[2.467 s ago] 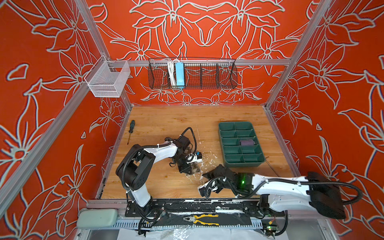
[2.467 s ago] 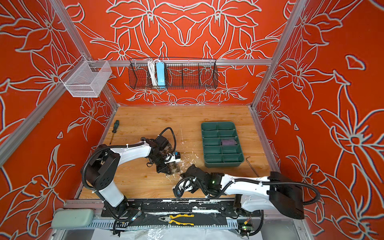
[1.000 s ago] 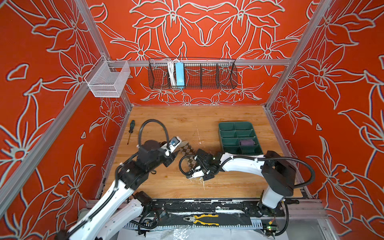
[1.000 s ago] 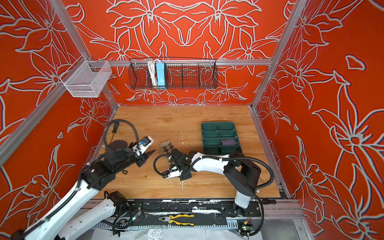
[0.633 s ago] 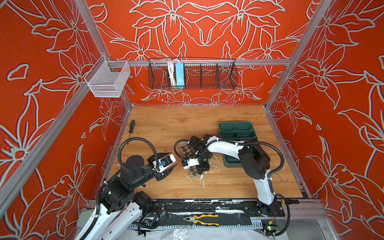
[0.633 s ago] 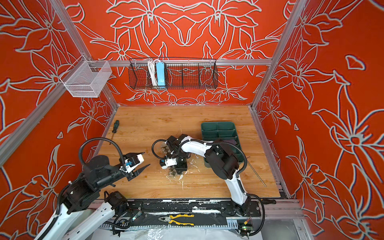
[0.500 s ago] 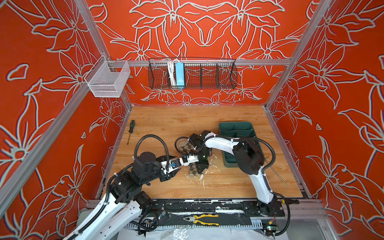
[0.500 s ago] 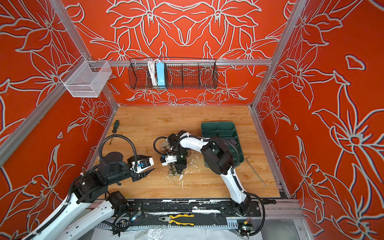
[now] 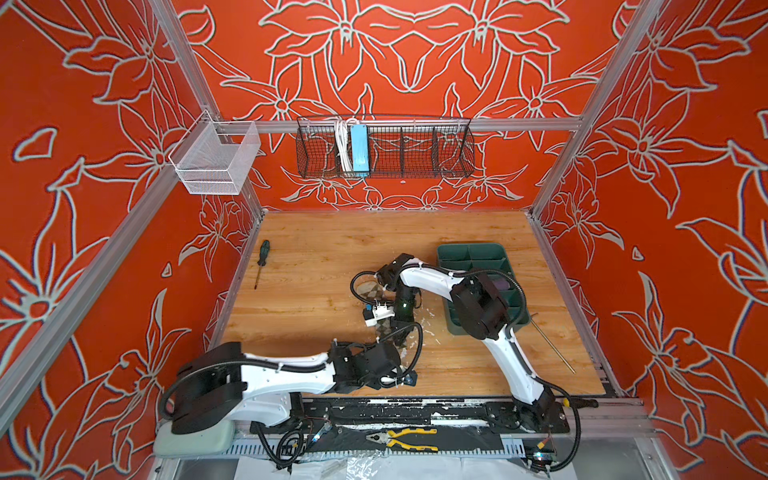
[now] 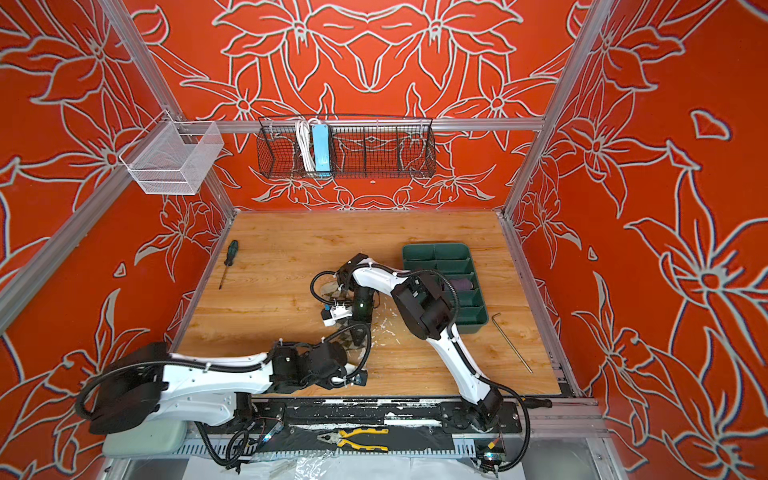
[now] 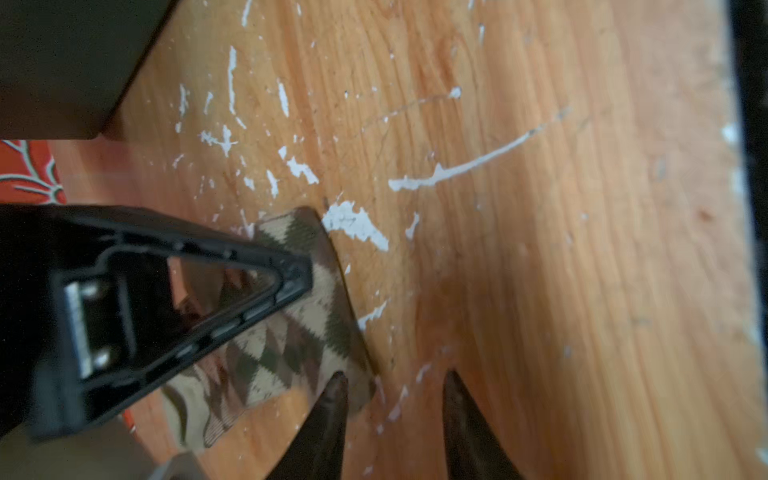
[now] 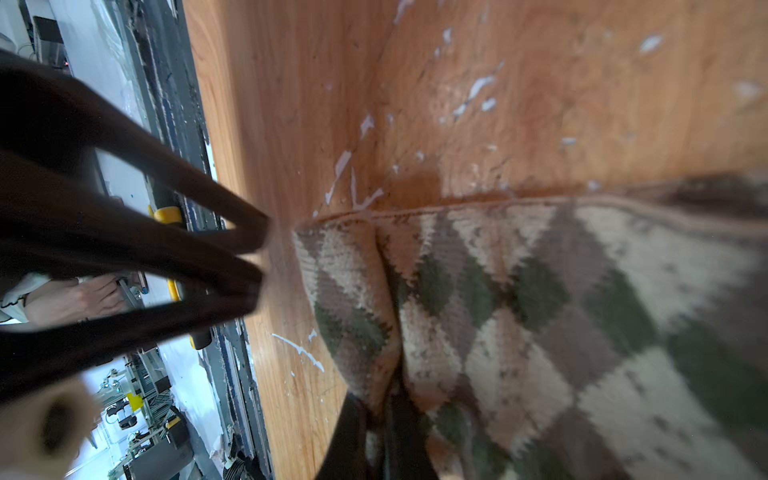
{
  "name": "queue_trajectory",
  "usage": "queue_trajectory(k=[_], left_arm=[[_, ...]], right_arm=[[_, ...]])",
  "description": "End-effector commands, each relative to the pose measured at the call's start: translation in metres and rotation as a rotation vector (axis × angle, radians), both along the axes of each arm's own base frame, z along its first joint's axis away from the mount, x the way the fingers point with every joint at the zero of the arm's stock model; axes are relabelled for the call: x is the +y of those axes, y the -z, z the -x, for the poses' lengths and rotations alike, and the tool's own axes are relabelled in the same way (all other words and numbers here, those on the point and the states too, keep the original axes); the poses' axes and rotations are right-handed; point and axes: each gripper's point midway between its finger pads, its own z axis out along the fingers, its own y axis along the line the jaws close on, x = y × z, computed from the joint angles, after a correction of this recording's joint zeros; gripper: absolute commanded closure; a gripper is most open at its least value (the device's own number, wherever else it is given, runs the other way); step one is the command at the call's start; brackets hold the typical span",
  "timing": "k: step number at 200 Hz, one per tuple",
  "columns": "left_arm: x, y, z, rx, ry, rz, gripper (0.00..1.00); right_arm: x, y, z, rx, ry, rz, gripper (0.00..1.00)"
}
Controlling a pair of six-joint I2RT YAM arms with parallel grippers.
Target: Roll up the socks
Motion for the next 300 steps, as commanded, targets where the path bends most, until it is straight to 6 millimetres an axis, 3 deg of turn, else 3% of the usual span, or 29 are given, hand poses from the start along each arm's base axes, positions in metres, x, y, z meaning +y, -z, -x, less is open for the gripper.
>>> queue_trajectory(k=[1, 23, 55, 92, 141, 162, 181, 242, 255, 268, 280, 300], left_arm=[[-0.015, -0.003, -0.028, -0.109, -0.157, 0.069, 0.66], [-0.003, 0.014, -0.040, -0.154, -0.243, -0.042, 0.77], [-0.001, 0.032, -0.028, -0.159, -0.207, -0.130, 1.00], [0.003, 0.034, -0.026, -0.159, -0.178, -0.139, 1.00], [0.000, 0.050, -0.016, -0.120, -0.046, -0.173, 1.00], [0.000, 0.056, -0.010, -0.043, -0.021, -0.176, 1.00], [0.005, 0.054, -0.007, 0.051, -0.030, -0.159, 1.00], [-0.009, 0.018, -0.020, 0.269, -0.061, 0.017, 1.00], [-0.010, 0.018, -0.025, 0.319, -0.073, 0.026, 1.00], [-0.009, 0.021, -0.029, 0.344, -0.064, 0.008, 1.00], [-0.007, 0.020, -0.029, 0.400, -0.054, -0.005, 1.00], [-0.004, 0.013, -0.035, 0.492, -0.077, 0.009, 1.00]], right_arm=[[-0.006, 0.033, -0.012, -0.047, -0.040, 0.020, 1.00], [-0.006, 0.029, -0.013, -0.055, -0.036, -0.002, 1.00], [-0.007, 0.018, -0.015, -0.065, -0.017, -0.046, 1.00], [-0.011, -0.004, -0.026, -0.153, 0.050, -0.147, 1.00], [-0.037, -0.030, -0.044, -0.341, 0.091, -0.188, 0.85], [-0.042, -0.058, -0.060, -0.445, 0.147, -0.262, 0.83], [-0.047, -0.097, -0.080, -0.578, 0.230, -0.361, 0.82], [-0.079, -0.221, -0.107, -1.055, 0.473, -0.628, 0.72], [-0.089, -0.247, -0.103, -1.155, 0.528, -0.691, 0.71], [-0.093, -0.269, -0.081, -1.190, 0.524, -0.795, 0.67], [-0.092, -0.278, -0.050, -1.172, 0.447, -0.898, 0.64], [-0.091, -0.267, 0.005, -1.112, 0.255, -1.010, 0.64]])
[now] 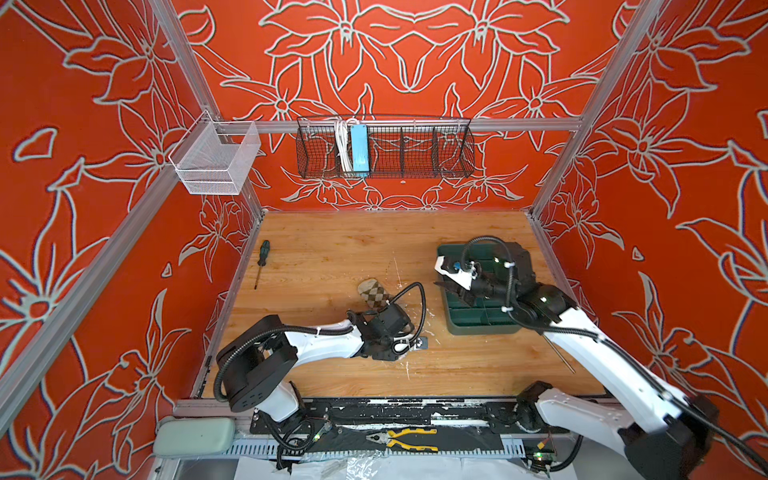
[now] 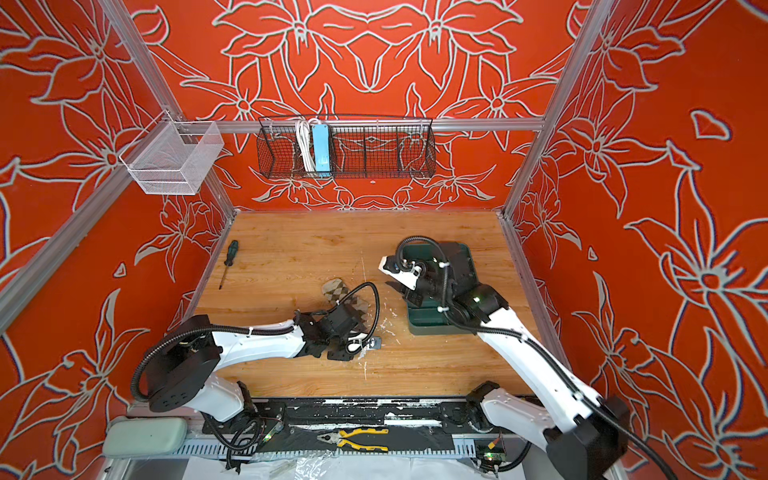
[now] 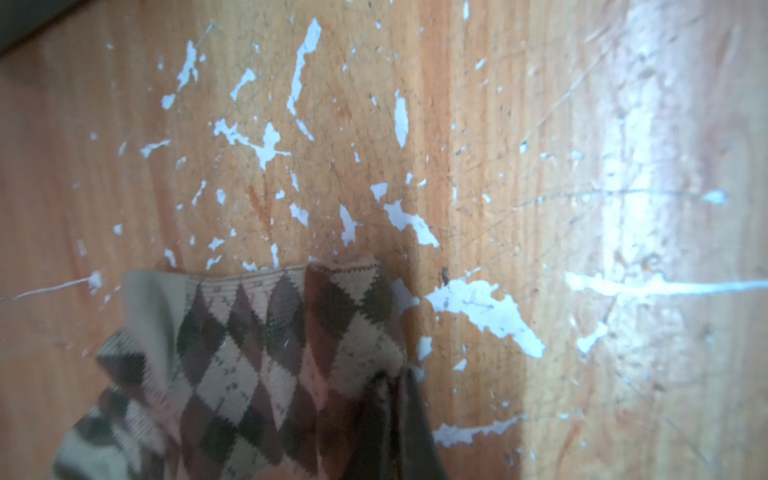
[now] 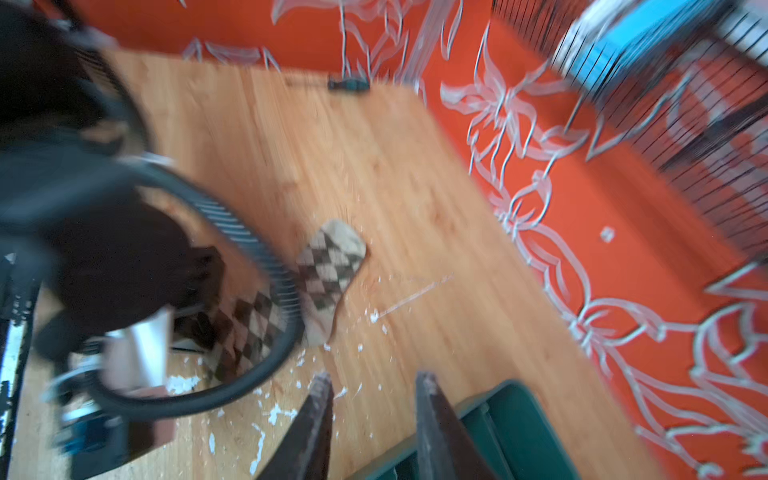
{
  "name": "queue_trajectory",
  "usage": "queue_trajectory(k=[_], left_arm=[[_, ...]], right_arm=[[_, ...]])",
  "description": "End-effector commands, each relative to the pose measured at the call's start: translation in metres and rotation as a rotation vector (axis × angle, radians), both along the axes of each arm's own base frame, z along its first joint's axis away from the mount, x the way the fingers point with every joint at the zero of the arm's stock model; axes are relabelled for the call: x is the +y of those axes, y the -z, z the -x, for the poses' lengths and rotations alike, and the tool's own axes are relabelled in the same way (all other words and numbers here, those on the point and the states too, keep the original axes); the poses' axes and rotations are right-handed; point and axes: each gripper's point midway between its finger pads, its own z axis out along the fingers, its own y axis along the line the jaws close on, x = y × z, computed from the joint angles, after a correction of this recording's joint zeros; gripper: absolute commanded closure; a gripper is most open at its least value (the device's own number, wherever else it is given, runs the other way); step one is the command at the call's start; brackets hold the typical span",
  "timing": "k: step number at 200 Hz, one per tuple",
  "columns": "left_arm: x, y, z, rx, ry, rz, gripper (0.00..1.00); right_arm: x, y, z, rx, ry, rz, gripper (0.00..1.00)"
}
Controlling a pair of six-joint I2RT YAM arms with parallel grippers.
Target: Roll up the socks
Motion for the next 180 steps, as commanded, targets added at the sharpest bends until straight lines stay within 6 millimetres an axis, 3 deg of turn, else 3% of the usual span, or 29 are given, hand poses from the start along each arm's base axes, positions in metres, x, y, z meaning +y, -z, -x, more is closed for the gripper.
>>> queue_trajectory(k=[1, 32, 64, 90, 137, 180], left_arm=[[0.018, 0.011, 0.021, 0.219, 0.036, -0.047, 1.00], [0.030, 0.003, 0.013, 0.368, -0.037, -0.014, 1.00], [0.035, 0.007, 0.012, 0.496, -0.100, -0.011, 1.00], [0.035, 0.009, 0.009, 0.577, -0.140, -0.016, 1.00], [0.034, 0.008, 0.004, 0.603, -0.165, -0.016, 1.00], [0.035, 0.010, 0.002, 0.601, -0.173, -0.017, 1.00]], right_arm=[[0.008, -0.004, 0.052, -0.067, -0.218, -0.050, 0.64], [0.007, 0.045, 0.085, -0.098, -0.247, 0.170, 0.62], [0.017, 0.100, 0.094, -0.255, -0.240, 0.445, 0.52], [0.042, 0.133, 0.100, -0.390, -0.283, 0.527, 0.49], [0.092, 0.167, 0.076, -0.488, -0.263, 0.546, 0.48], [0.117, 0.207, 0.048, -0.492, -0.217, 0.636, 0.53]])
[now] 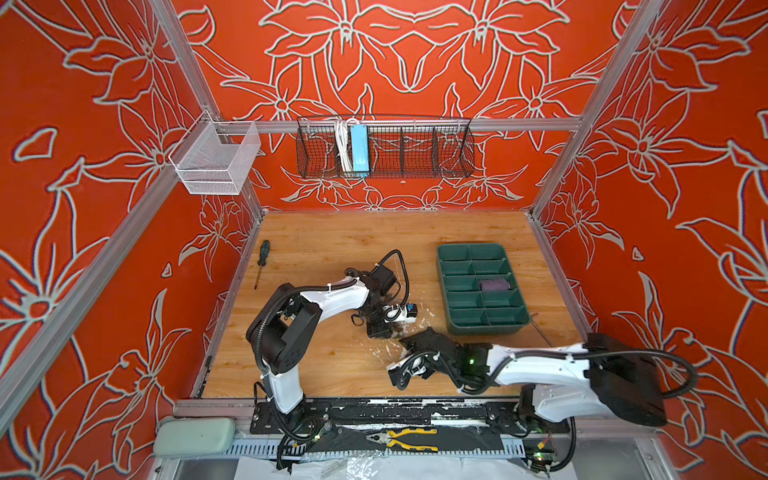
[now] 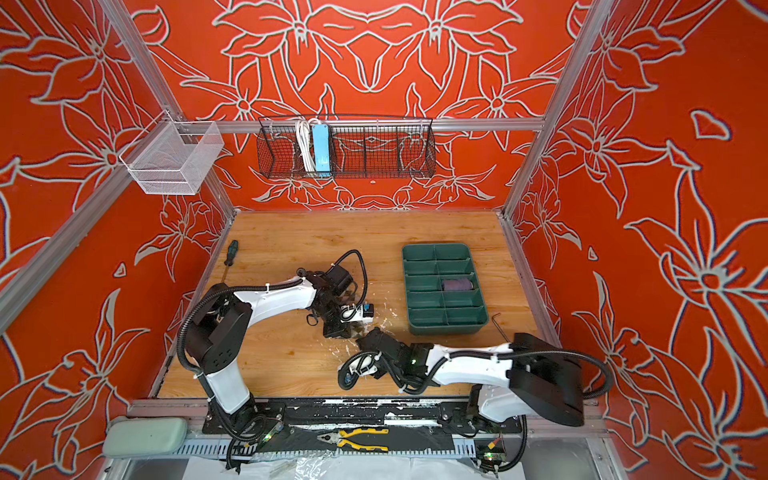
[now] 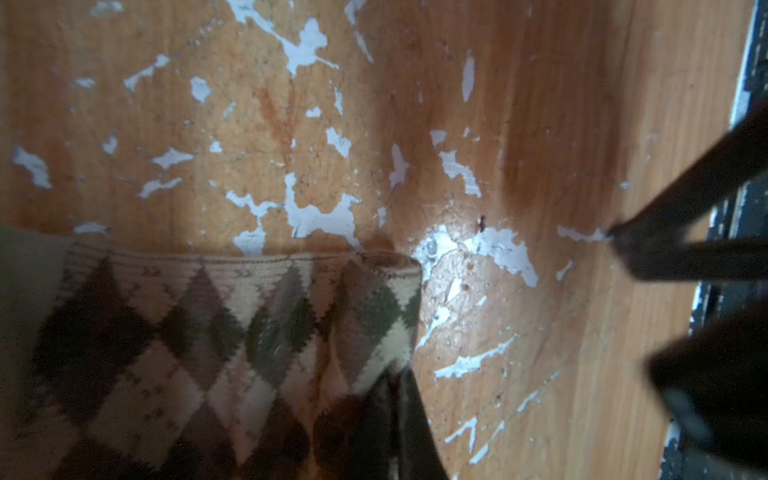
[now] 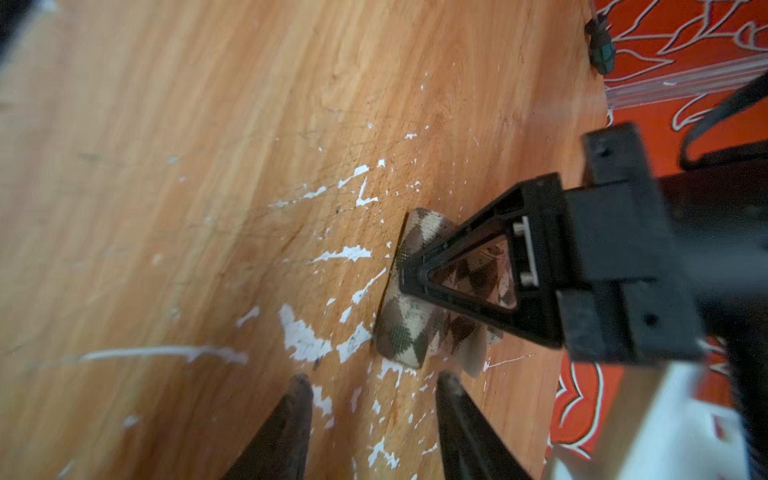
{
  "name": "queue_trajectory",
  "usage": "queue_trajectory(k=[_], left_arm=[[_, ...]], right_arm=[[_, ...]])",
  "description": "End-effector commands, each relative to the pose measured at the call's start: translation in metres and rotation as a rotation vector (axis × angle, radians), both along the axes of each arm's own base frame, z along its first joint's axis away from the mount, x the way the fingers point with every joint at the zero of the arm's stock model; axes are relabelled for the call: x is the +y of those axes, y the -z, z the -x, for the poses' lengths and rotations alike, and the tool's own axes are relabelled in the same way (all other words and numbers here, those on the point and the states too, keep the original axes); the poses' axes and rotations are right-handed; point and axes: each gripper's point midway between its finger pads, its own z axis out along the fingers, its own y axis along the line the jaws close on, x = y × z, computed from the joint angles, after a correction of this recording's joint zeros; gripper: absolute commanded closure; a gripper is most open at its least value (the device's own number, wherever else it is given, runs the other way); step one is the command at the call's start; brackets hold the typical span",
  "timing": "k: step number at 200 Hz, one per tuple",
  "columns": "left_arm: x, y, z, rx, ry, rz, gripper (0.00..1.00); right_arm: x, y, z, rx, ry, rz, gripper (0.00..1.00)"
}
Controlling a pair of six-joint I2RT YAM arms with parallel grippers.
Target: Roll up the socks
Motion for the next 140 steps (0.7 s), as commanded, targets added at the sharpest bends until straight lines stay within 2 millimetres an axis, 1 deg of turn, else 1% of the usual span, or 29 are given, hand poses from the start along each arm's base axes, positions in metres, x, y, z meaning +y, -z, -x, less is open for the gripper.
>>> queue_trajectory(k=[1, 29, 58, 85, 105, 114, 132, 140], left_arm=[[0.013, 0.011, 0.017, 0.095, -0.006, -0.057, 1.00], [0.013, 0.009, 0.018, 0.089, -0.004, -0.050, 1.00], [0.012, 0.007, 0.017, 0.075, -0.004, -0.039, 1.00], [0.012, 0.007, 0.017, 0.073, -0.007, -0.041, 1.00], [0.012, 0.006, 0.015, 0.066, -0.010, -0.039, 1.00], [0.012, 0.005, 0.013, 0.058, -0.015, -0.039, 1.00], [0.010, -0.001, 0.008, 0.027, -0.025, -0.027, 1.00], [0.009, -0.005, 0.004, -0.003, -0.026, -0.015, 1.00]], right_arm=[[0.025, -0.018, -0.027, -0.111, 0.040, -0.079, 0.53], [0.028, 0.002, -0.040, -0.079, 0.071, -0.061, 0.58], [0.020, 0.022, -0.052, -0.054, 0.100, -0.011, 0.63], [0.015, 0.033, -0.056, -0.032, 0.099, 0.027, 0.69], [0.014, 0.040, -0.054, -0.005, 0.086, 0.056, 0.77], [0.013, 0.044, -0.053, 0.007, 0.084, 0.075, 0.84], [0.009, 0.051, -0.049, 0.038, 0.078, 0.124, 0.94], [0.006, 0.054, -0.046, 0.057, 0.076, 0.145, 0.97]])
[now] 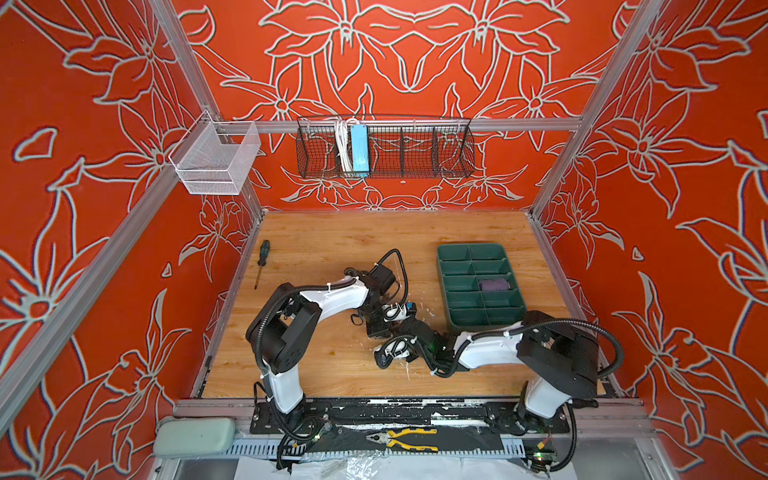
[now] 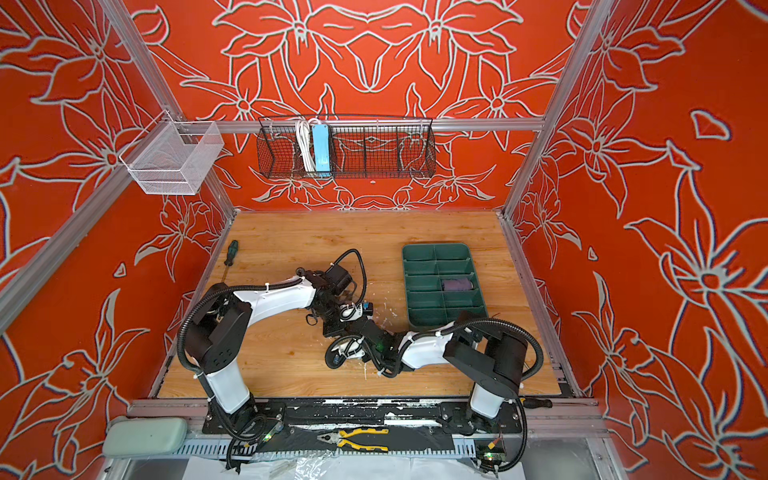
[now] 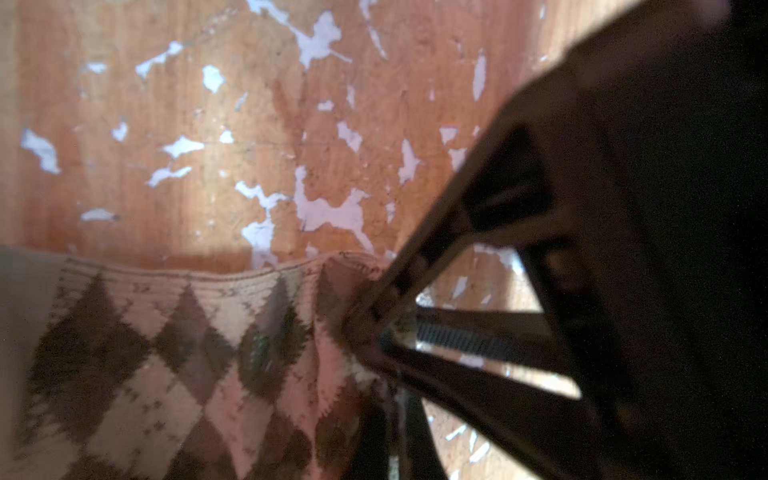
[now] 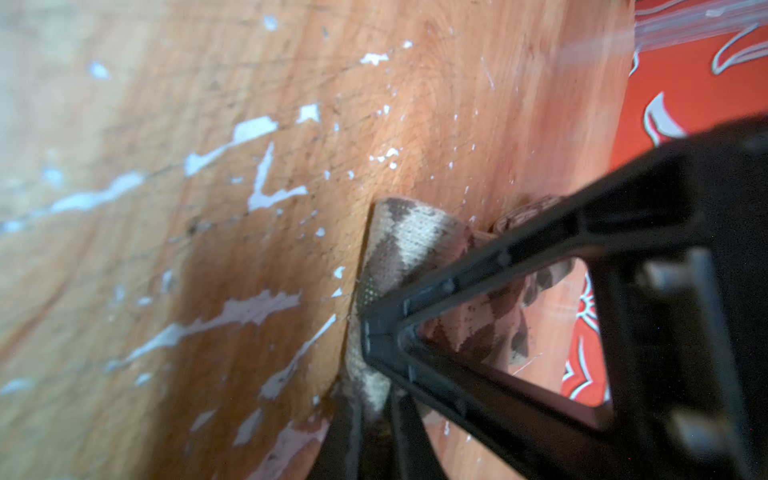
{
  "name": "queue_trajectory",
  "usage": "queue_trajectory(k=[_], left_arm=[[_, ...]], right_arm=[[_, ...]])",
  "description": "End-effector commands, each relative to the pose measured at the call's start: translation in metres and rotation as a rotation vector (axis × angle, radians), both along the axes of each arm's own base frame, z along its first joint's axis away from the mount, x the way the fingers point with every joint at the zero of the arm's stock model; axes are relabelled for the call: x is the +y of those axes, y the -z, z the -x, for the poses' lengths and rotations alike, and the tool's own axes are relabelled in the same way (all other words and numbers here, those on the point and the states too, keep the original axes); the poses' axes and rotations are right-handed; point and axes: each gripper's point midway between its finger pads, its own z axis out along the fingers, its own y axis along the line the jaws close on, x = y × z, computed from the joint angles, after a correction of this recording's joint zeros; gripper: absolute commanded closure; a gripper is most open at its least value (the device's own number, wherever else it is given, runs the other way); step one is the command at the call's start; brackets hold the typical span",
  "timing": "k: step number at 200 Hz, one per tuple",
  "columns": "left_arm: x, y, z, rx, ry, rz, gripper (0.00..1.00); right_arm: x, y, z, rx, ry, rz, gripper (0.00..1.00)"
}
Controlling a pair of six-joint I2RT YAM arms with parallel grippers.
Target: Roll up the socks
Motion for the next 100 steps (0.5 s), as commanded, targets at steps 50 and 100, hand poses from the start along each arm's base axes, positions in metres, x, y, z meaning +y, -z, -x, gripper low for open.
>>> queue_trajectory(k=[50, 100], left_arm=[[0.001, -0.051, -0.003, -0.173, -0.069, 0.114, 0.81], [0.030, -0.131, -0.035, -0.604, -0.281, 0.202, 0.72]], right_arm=[[-0.041, 0.031, 0.032, 0.298, 0.042, 0.242, 1.00], [-0.057, 0.021, 0.063, 0.578, 0.092, 0.321, 1.00]])
